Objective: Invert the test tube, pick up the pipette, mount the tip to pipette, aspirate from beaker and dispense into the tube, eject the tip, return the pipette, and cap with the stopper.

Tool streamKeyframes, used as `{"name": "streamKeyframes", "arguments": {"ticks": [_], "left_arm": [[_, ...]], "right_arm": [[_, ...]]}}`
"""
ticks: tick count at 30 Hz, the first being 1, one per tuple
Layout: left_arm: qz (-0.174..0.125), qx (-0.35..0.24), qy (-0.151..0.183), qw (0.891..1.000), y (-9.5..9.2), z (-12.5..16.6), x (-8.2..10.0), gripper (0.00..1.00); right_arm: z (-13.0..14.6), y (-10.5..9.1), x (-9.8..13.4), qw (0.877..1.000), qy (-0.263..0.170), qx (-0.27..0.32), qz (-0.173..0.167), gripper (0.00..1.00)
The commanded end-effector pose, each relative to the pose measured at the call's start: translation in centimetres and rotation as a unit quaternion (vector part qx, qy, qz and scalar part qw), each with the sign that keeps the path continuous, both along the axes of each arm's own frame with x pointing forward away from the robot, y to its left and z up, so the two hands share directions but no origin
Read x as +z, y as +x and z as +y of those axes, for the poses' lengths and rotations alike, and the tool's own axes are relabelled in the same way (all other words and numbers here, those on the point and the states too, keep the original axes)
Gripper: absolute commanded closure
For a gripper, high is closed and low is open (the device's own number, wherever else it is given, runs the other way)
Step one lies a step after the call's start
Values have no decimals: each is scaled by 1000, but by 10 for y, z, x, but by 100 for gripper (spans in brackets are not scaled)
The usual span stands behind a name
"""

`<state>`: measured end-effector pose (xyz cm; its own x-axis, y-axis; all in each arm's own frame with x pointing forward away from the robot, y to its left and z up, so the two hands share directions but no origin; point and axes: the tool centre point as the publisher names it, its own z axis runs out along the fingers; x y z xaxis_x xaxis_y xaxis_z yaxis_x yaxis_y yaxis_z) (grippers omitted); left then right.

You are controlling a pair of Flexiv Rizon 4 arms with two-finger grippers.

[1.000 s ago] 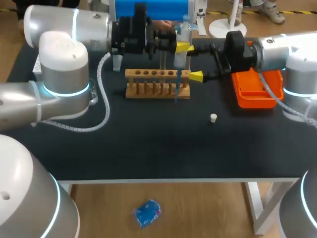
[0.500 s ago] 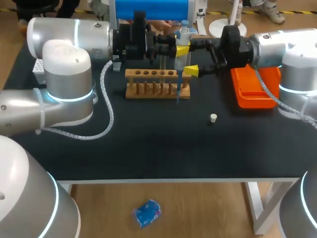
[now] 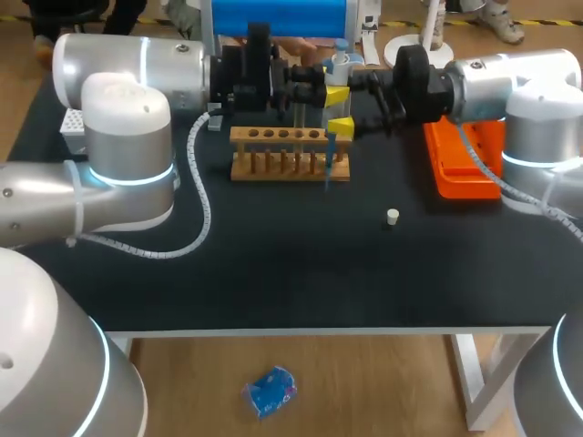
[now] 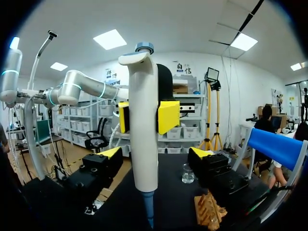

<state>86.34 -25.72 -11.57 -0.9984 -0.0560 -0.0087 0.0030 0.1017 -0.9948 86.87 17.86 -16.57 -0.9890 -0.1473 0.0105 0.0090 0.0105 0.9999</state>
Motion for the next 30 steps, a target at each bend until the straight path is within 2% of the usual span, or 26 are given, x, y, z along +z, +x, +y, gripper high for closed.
{"name": "streamKeyframes", "arguments": {"ticks": [1, 2, 4, 11, 17, 23, 24, 27, 30], "left_arm": [[1, 2, -1, 1000, 2, -2, -3, 100], [2, 2, -1, 1000, 2, -1, -3, 100], [3, 5, -3, 1000, 3, -1, -4, 100], [5, 8, -5, 1000, 5, 0, -6, 100], [7, 10, -7, 1000, 5, 0, -7, 100], [7, 11, -8, 1000, 5, 0, -7, 100], [7, 12, -8, 1000, 6, 0, -7, 100], [6, 11, -9, 1000, 6, 0, -7, 100], [6, 10, -10, 1000, 6, 0, -7, 100]], "right_arm": [[0, -1, 0, 1000, 1, 0, -1, 29], [0, -1, 0, 1000, 1, 0, -1, 31], [-1, -2, 0, 1000, 2, -1, -1, 44], [0, -3, 2, 1000, 7, -1, -3, 50], [1, -4, 2, 1000, 9, 0, -2, 52], [1, -4, 1, 1000, 12, 0, 2, 60], [1, -4, 1, 1000, 12, 0, 2, 65], [1, -4, 1, 1000, 13, 0, 3, 99], [1, -4, 1, 1000, 12, -1, 3, 100]]}}
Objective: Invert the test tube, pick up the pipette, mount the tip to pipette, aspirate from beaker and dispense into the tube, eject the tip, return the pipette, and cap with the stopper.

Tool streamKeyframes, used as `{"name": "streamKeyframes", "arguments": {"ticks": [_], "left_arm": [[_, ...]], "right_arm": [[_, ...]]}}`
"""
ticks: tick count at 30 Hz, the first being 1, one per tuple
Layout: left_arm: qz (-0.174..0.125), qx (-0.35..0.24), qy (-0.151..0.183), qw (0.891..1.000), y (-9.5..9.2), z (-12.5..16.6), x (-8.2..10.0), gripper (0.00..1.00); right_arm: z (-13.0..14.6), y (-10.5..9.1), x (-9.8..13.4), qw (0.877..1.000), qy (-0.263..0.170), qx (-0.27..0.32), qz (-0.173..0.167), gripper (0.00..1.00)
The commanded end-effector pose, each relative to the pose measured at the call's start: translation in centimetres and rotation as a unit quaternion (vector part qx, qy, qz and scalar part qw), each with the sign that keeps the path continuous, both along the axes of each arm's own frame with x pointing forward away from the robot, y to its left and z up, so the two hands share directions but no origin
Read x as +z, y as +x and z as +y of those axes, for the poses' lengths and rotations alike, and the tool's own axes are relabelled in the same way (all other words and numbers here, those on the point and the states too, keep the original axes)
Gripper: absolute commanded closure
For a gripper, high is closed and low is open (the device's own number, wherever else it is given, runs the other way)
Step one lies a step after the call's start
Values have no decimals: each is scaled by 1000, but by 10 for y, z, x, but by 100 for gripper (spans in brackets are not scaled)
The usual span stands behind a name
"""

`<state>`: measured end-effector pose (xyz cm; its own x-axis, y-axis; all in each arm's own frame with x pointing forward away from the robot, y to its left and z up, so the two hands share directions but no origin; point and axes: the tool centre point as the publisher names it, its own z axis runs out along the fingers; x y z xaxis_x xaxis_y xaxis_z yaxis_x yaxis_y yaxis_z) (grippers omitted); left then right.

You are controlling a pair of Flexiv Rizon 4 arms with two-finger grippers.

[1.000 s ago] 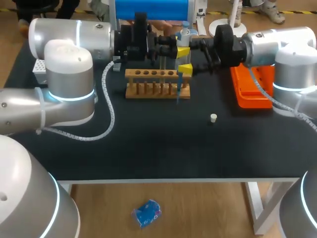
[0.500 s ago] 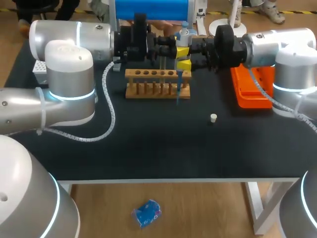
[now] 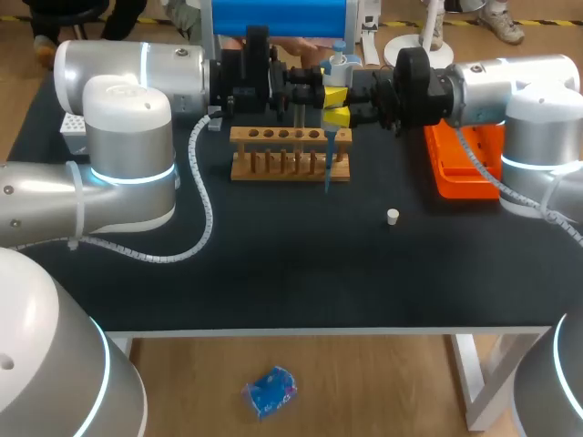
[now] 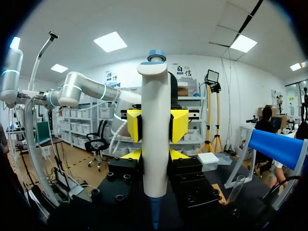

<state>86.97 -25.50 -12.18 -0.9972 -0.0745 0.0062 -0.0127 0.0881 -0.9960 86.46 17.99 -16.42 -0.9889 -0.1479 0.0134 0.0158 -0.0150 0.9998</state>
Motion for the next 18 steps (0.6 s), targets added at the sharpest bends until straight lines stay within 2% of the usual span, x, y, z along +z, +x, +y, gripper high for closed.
{"name": "streamKeyframes", "arguments": {"ticks": [1, 12, 14, 18], "left_arm": [[0, 0, -3, 1000, -1, -3, -1, 100], [10, -12, -4, 1000, -1, -6, -3, 100], [10, -8, -11, 1000, -2, -6, -2, 0], [-1, 15, -25, 1000, -2, 1, 5, 0]], "right_arm": [[-1, 0, -1, 1000, 0, -2, 0, 100], [-2, -1, -2, 1000, -2, -2, 3, 100], [-2, -1, -2, 1000, -2, -2, 4, 100], [-4, -1, -3, 1000, -2, -4, 5, 100]]}}
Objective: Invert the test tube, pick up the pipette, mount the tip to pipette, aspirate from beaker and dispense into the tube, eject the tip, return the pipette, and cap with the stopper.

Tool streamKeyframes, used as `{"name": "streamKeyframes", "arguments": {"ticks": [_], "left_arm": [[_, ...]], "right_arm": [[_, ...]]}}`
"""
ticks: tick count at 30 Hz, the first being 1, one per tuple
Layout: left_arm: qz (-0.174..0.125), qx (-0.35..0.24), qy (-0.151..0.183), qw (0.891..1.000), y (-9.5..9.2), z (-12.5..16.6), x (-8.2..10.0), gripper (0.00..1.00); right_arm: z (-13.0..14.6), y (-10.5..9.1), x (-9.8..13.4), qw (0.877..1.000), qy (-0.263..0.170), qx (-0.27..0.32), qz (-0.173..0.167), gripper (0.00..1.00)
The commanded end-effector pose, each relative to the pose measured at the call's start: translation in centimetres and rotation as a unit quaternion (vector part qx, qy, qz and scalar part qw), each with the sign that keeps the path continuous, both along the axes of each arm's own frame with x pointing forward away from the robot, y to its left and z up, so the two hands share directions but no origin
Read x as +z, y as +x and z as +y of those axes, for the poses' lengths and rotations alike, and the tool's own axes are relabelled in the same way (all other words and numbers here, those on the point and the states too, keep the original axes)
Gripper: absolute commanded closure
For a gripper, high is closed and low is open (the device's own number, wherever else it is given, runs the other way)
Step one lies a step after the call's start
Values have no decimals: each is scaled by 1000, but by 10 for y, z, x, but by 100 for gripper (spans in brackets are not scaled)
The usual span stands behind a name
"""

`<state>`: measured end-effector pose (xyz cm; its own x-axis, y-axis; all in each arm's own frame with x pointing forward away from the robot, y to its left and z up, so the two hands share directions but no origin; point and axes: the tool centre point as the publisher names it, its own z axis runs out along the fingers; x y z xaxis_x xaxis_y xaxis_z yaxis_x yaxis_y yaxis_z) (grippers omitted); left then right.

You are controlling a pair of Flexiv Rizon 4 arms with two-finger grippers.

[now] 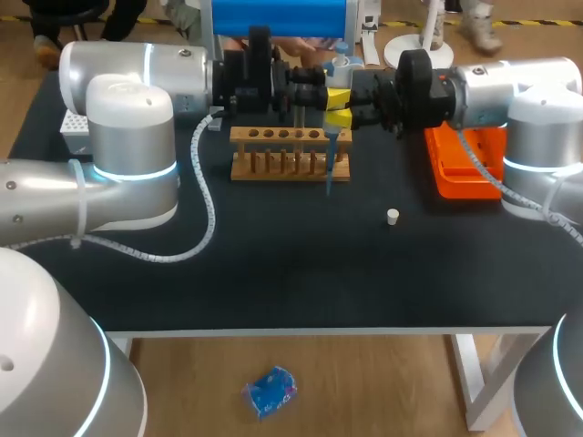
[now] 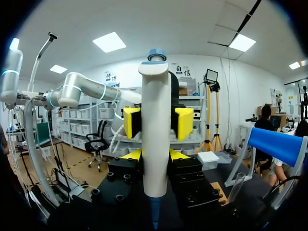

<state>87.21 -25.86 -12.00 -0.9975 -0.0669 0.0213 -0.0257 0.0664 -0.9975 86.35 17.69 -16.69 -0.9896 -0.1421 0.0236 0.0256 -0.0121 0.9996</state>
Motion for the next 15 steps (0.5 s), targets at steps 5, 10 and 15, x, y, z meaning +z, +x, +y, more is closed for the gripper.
{"name": "streamKeyframes", "arguments": {"ticks": [5, 10, 15], "left_arm": [[-21, 51, -12, 998, -2, 19, 14, 0], [-19, 77, -9, 997, 5, 29, 14, 0], [-18, 106, -10, 994, 14, 36, 15, 0]], "right_arm": [[-12, 3, -3, 1000, 3, -11, 2, 100], [-33, 7, -5, 1000, 3, -23, 2, 100], [-60, 14, 3, 999, 5, -32, -12, 100]]}}
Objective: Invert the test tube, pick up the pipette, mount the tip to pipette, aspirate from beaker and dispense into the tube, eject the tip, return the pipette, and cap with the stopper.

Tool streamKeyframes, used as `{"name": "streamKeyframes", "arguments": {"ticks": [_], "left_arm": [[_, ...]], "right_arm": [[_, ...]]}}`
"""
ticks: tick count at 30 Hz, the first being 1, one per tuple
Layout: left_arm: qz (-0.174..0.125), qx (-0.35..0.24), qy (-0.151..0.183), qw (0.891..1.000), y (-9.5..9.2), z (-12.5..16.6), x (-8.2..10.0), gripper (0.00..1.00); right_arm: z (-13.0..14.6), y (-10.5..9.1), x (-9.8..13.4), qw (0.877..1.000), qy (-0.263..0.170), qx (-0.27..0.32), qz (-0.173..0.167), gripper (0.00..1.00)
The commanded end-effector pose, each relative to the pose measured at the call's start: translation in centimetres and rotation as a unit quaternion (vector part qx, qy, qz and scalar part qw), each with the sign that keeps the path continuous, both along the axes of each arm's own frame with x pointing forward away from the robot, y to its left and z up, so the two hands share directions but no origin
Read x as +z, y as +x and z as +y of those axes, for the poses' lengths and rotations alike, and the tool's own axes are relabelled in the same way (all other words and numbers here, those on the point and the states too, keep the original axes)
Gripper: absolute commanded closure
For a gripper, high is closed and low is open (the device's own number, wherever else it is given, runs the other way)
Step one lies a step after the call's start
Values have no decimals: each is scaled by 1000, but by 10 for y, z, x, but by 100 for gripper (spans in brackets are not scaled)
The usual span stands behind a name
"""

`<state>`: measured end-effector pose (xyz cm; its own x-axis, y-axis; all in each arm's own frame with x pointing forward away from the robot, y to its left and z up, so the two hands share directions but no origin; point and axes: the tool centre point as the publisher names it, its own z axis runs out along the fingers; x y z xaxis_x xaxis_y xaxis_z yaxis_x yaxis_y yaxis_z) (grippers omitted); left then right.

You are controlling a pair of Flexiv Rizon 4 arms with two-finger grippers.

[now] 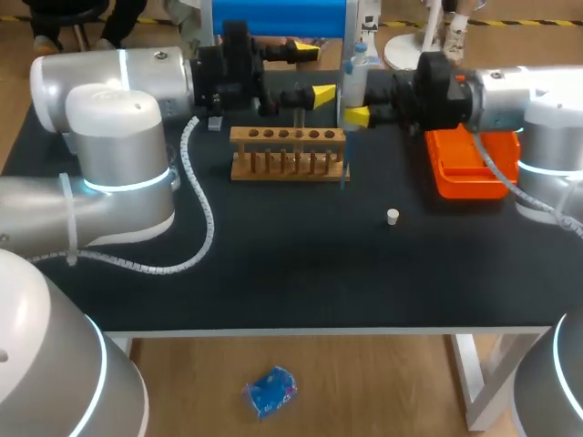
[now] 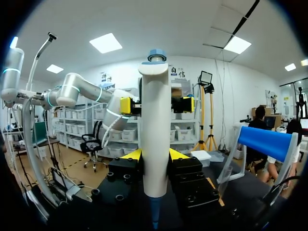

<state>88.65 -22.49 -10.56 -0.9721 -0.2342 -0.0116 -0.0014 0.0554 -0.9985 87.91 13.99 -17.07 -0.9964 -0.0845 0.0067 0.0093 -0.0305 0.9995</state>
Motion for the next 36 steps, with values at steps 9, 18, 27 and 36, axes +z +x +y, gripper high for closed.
{"name": "streamKeyframes", "arguments": {"ticks": [9, 18, 27, 36], "left_arm": [[7, 31, -3, 999, 16, -7, 3, 0], [22, 28, 11, 999, 31, -27, 6, 0], [30, 23, 21, 999, 49, -47, 11, 0], [40, 14, 29, 999, 64, -62, 9, 0]], "right_arm": [[-81, 21, 16, 999, -2, -22, -25, 100], [-137, 49, 18, 998, 12, -39, -56, 100], [-192, 74, 22, 995, 4, -74, -62, 100], [-225, 86, 6, 994, 2, -105, -40, 100]]}}
